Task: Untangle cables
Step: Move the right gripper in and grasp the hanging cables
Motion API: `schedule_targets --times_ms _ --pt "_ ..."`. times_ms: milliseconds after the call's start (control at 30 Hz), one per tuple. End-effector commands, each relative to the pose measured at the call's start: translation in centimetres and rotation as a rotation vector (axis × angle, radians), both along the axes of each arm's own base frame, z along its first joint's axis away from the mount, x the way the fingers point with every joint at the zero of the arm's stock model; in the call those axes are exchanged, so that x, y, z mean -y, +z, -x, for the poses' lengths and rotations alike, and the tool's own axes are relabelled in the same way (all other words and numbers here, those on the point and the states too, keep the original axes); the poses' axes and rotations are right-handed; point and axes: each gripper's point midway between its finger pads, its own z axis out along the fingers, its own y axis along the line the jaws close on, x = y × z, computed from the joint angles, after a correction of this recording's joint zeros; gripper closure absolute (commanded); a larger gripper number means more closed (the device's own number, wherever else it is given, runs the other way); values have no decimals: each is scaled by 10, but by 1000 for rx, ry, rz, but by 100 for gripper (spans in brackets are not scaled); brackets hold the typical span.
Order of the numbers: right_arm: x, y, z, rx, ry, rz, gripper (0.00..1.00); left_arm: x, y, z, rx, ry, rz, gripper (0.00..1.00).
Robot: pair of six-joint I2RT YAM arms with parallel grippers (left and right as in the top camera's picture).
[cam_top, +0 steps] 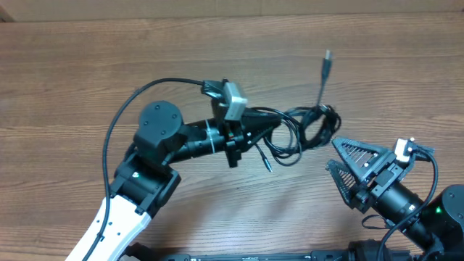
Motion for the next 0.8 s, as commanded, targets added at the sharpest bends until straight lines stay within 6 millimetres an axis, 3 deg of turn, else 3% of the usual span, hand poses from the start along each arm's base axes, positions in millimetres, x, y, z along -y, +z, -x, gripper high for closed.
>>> schedule_targets --times_ms 0,167,400,600,767 --pt "0 9 1 -28 -11 -60 13 9 10 6 15 -41 22 96" --pt "-1 9 2 -34 -5 -68 26 22 8 8 25 -74 31 96" --pt "-1 9 2 -47 -9 -80 33 38 7 18 37 -126 41 96" --pt "3 5 0 -61 -37 -73 50 42 9 28 28 -171 51 96" --pt "7 0 -2 -81 -67 -64 58 42 14 33 15 -199 71 96"
